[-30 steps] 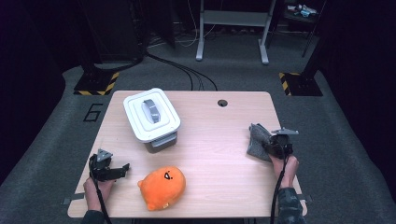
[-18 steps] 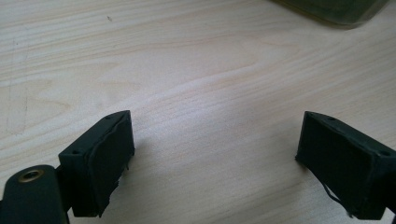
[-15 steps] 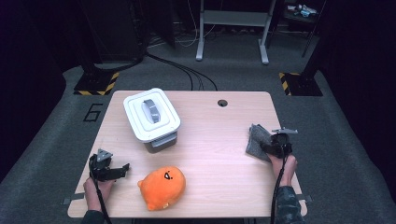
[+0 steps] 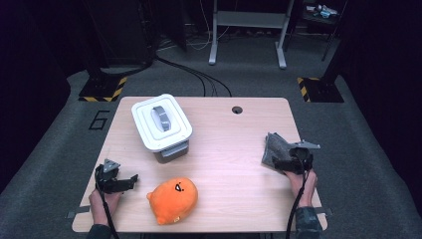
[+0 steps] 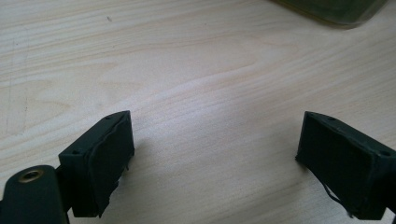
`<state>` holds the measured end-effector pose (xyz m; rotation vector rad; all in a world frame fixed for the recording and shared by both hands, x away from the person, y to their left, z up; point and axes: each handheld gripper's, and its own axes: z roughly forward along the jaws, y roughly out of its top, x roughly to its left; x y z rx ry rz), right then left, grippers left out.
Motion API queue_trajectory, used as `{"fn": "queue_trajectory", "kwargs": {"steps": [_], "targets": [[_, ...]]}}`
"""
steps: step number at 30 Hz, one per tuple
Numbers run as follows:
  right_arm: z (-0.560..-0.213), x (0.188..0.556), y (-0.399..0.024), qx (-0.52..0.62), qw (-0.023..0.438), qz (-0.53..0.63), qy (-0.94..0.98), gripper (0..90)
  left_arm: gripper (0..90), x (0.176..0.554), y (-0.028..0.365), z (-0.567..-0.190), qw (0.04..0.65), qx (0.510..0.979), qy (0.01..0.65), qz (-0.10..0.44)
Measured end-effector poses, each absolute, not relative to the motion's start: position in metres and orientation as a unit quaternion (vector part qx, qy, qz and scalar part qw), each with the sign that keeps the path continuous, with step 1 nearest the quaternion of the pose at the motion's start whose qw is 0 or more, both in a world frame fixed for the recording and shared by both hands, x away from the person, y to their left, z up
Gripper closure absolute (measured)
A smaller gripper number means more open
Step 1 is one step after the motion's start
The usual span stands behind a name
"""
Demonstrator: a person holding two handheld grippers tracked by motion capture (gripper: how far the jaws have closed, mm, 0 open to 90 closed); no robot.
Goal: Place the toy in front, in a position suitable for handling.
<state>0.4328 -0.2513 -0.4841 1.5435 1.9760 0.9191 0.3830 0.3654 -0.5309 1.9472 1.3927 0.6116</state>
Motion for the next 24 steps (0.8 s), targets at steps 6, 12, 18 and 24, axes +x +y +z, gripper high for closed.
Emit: {"fn": "queue_trajectory", "kwargs": {"steps": [6, 12, 18, 24], "targets": [[-0.485, 0.415, -0.238, 0.547, 0.221, 0.354, 0.726, 0.0, 10.6, 0.383, 0.365, -0.531, 0.329, 0.745, 0.532, 0.233], [-0.491, 0.398, -0.221, 0.527, 0.217, 0.364, 0.737, 0.0, 10.6, 0.383, 0.365, -0.531, 0.329, 0.745, 0.531, 0.234], [-0.508, 0.384, -0.206, 0.511, 0.209, 0.358, 0.753, 0.0, 10.6, 0.383, 0.365, -0.531, 0.329, 0.745, 0.531, 0.234], [-0.523, 0.378, -0.2, 0.513, 0.2, 0.354, 0.756, 0.0, 10.6, 0.383, 0.366, -0.53, 0.327, 0.746, 0.531, 0.232]]}}
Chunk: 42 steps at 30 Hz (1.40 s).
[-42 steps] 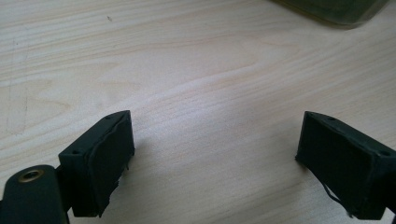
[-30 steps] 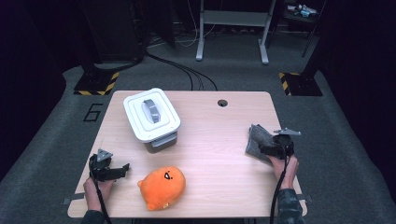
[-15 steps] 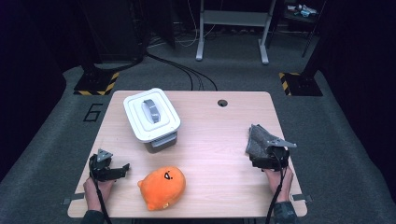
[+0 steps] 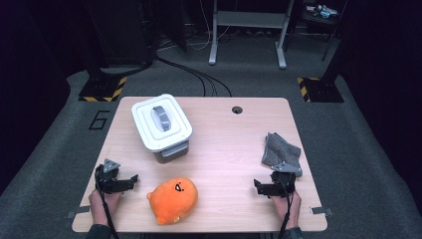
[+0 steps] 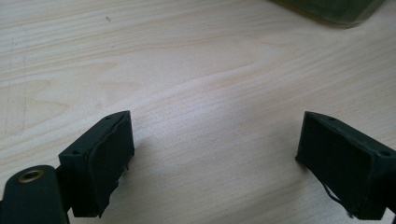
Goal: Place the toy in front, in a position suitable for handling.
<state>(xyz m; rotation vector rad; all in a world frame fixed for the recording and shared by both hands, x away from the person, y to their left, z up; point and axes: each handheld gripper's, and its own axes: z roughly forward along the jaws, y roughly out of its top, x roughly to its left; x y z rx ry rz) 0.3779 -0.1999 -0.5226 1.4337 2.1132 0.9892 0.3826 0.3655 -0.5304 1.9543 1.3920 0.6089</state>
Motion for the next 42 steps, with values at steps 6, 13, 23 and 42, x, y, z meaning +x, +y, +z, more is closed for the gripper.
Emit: {"fn": "queue_trajectory", "kwargs": {"steps": [6, 13, 23, 42], "targets": [[-0.525, 0.375, -0.196, 0.502, 0.203, 0.348, 0.765, 0.4, 10.6, 0.382, 0.365, -0.531, 0.329, 0.744, 0.532, 0.234], [-0.527, 0.373, -0.186, 0.486, 0.222, 0.322, 0.781, 0.6, 10.6, 0.381, 0.364, -0.53, 0.329, 0.752, 0.523, 0.231], [-0.528, 0.375, -0.186, 0.489, 0.213, 0.319, 0.783, 0.3, 10.6, 0.367, 0.362, -0.523, 0.364, 0.743, 0.518, 0.217], [-0.528, 0.374, -0.185, 0.497, 0.207, 0.319, 0.78, 0.4, 10.5, 0.341, 0.326, -0.482, 0.399, 0.774, 0.456, 0.186]]}}
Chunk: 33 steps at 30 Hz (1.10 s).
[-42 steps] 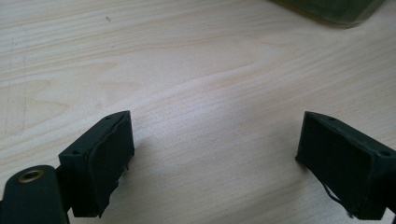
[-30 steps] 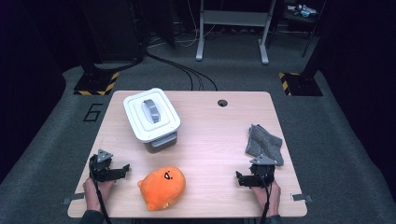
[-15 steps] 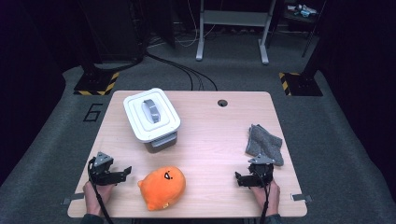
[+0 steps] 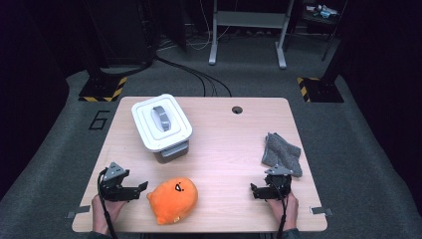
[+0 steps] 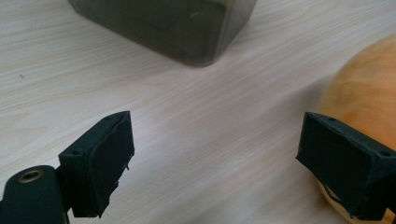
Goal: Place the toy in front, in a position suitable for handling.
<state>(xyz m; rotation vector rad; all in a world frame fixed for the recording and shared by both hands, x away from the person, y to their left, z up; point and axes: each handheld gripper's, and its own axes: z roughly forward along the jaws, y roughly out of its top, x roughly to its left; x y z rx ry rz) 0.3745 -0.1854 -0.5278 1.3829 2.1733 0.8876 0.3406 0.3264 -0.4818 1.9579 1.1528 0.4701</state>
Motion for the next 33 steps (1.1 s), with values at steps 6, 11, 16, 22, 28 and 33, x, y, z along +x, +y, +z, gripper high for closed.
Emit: {"fn": "queue_trajectory", "kwargs": {"steps": [6, 11, 16, 22, 28, 33], "targets": [[-0.528, 0.375, -0.185, 0.495, 0.209, 0.319, 0.78, 0.4, 10.6, 0.328, 0.319, -0.479, 0.414, 0.775, 0.444, 0.178], [-0.528, 0.375, -0.185, 0.496, 0.208, 0.32, 0.78, 0.4, 10.6, 0.319, 0.315, -0.474, 0.421, 0.782, 0.428, 0.168], [-0.528, 0.375, -0.186, 0.495, 0.207, 0.32, 0.781, 0.4, 10.6, 0.31, 0.306, -0.468, 0.435, 0.785, 0.413, 0.154], [-0.528, 0.375, -0.186, 0.495, 0.208, 0.32, 0.78, 0.4, 10.9, 0.304, 0.293, -0.464, 0.448, 0.795, 0.39, 0.122], [-0.528, 0.375, -0.186, 0.495, 0.208, 0.32, 0.781, 0.4, 12.2, 0.302, 0.277, -0.467, 0.443, 0.808, 0.373, 0.11], [-0.528, 0.376, -0.186, 0.493, 0.208, 0.321, 0.781, 0.4, 14.5, 0.303, 0.272, -0.47, 0.44, 0.816, 0.363, 0.093]]}}
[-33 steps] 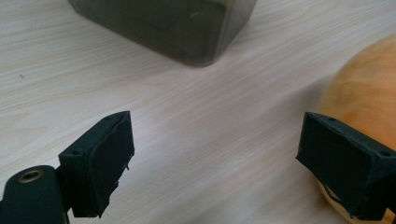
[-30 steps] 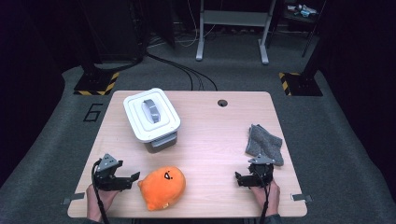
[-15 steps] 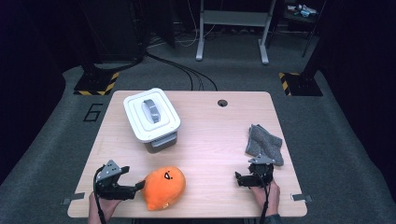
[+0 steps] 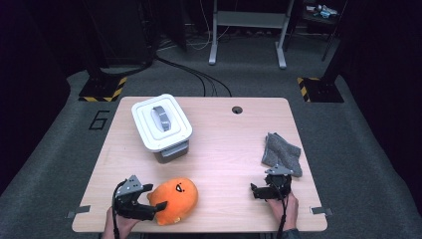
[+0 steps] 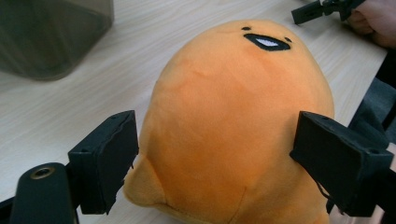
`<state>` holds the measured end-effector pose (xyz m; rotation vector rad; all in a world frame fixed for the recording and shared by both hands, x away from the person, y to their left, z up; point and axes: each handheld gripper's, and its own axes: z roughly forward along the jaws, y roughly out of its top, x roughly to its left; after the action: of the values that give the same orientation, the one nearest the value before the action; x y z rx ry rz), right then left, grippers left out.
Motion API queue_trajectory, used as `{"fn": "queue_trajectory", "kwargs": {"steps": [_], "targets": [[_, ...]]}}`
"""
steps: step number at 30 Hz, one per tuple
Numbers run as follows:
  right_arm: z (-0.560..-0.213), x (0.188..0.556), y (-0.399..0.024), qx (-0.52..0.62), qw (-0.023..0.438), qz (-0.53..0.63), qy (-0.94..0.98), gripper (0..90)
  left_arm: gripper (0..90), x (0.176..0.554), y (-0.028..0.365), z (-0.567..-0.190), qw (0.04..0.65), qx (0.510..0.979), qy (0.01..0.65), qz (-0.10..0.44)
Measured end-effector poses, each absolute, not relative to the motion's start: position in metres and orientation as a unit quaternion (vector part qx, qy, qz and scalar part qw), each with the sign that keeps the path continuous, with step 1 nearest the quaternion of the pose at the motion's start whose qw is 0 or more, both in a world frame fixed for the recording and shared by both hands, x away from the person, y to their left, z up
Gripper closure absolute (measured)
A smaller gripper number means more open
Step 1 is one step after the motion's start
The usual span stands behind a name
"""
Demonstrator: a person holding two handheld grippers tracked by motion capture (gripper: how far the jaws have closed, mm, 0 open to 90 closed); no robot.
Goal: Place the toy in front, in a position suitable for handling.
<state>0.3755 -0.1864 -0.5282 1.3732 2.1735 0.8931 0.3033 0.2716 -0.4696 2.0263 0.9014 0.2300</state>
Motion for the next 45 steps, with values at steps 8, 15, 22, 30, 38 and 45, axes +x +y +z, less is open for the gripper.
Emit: {"fn": "queue_trajectory", "kwargs": {"steps": [8, 15, 22, 30, 38, 45], "targets": [[-0.528, 0.376, -0.186, 0.493, 0.208, 0.321, 0.781, 0.4, 26.8, 0.303, 0.264, -0.475, 0.425, 0.826, 0.36, 0.085], [-0.528, 0.376, -0.187, 0.492, 0.209, 0.321, 0.782, 0.4, 53.1, 0.3, 0.262, -0.478, 0.418, 0.832, 0.352, 0.095], [-0.528, 0.376, -0.187, 0.494, 0.207, 0.32, 0.781, 0.4, 69.8, 0.296, 0.259, -0.479, 0.436, 0.827, 0.338, 0.112], [-0.528, 0.376, -0.187, 0.497, 0.206, 0.32, 0.78, 0.5, 73.7, 0.297, 0.256, -0.474, 0.464, 0.817, 0.321, 0.117], [-0.528, 0.376, -0.187, 0.498, 0.205, 0.32, 0.78, 0.5, 73.8, 0.311, 0.242, -0.469, 0.466, 0.823, 0.3, 0.123], [-0.528, 0.376, -0.187, 0.496, 0.205, 0.322, 0.78, 0.6, 73.6, 0.327, 0.227, -0.466, 0.475, 0.823, 0.288, 0.121]]}}
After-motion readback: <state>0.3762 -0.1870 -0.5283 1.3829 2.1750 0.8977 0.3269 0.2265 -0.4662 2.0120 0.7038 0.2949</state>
